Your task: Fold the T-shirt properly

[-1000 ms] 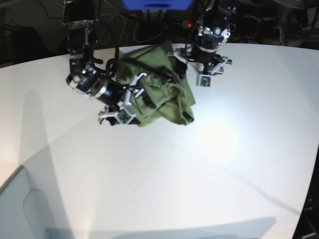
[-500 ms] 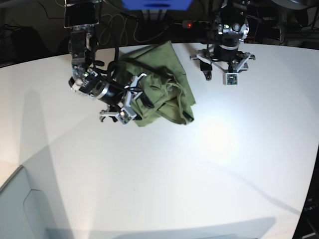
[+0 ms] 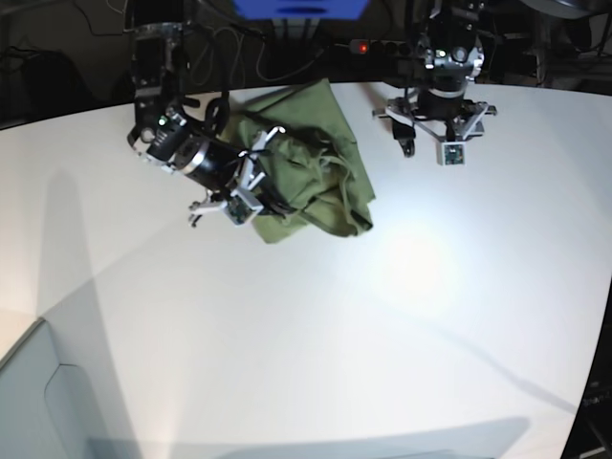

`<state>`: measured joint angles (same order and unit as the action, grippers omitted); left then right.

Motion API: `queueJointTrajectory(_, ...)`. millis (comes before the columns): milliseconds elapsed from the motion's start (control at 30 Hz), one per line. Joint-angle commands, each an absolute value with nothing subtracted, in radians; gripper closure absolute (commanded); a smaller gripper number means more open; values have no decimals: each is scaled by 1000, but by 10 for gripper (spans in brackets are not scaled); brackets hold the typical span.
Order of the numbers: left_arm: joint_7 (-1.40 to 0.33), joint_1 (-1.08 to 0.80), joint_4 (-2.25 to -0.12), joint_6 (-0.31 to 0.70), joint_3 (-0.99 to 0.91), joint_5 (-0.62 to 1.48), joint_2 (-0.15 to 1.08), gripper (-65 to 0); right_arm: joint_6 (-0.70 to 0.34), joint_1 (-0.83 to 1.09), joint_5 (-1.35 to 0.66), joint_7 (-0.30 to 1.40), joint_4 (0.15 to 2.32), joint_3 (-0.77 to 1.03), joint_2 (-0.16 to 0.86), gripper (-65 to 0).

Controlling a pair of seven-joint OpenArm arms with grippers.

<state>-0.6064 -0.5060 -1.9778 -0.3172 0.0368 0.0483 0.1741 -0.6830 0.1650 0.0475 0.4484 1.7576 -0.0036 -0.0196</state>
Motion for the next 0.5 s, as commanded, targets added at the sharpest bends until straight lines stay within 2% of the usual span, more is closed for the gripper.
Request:
queueJointTrajectory(0,-590,-509,-1997,-321,36,42,174,-376,-698,176,25,421,1794,-4,-22,-1)
queueJointTrajectory(367,-579,-506,-2000,-321,31,42,179,-376,-698,323,25,420,1949,-5,-22,-1)
queueJointTrajectory(467,-579,-492,-2000,-321,-19,42,168,-376,-698,357,27,426,1989,-5,-22,-1)
